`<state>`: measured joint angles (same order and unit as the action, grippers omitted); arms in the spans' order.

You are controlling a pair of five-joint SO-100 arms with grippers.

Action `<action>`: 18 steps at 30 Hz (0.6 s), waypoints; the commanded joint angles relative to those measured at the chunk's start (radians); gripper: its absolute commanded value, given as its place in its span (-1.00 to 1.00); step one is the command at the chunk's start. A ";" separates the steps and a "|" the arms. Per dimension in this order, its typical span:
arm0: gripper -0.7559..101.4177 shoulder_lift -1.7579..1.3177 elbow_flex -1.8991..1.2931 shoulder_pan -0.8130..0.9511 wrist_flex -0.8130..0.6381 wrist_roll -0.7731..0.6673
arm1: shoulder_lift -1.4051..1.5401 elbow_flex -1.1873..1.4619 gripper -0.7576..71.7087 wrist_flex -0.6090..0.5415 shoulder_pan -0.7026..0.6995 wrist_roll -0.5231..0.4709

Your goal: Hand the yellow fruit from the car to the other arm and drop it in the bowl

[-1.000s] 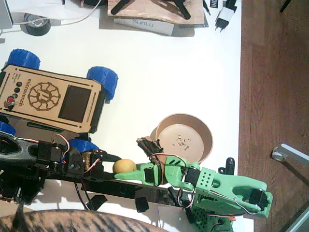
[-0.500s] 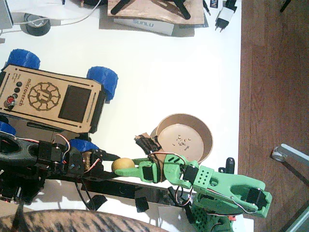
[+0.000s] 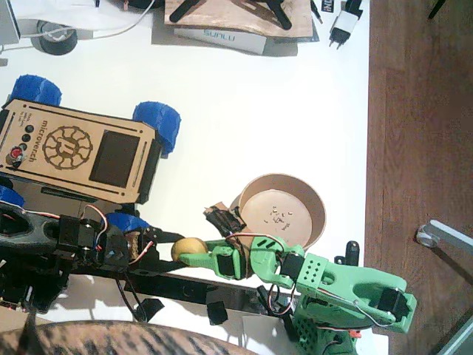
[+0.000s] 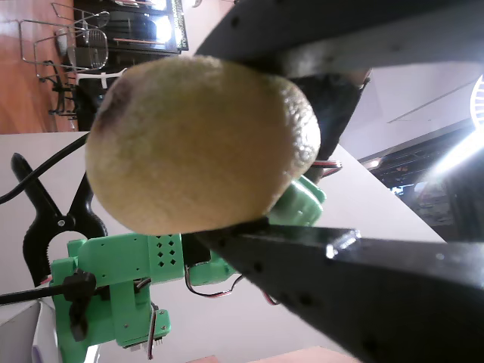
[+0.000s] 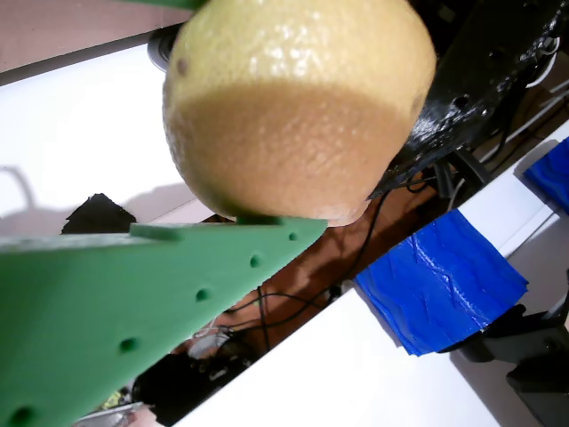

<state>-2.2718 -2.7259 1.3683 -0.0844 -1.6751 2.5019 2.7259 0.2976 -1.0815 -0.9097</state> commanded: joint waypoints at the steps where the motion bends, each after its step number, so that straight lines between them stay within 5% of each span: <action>1: -0.99 -0.011 0.031 0.006 -0.038 -0.011 | -0.002 -0.006 -0.98 0.014 0.003 -0.031; 12: -0.97 -0.011 0.031 0.006 -0.034 -0.011 | 0.005 0.000 -0.98 0.002 0.015 -0.032; 18: -0.34 -0.011 0.031 0.006 -0.029 -0.009 | 0.025 0.000 -0.98 0.008 0.021 -0.040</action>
<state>-2.2718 -2.7243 1.3698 -0.0844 -1.6751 2.5157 2.7259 0.2976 -1.0815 -0.9235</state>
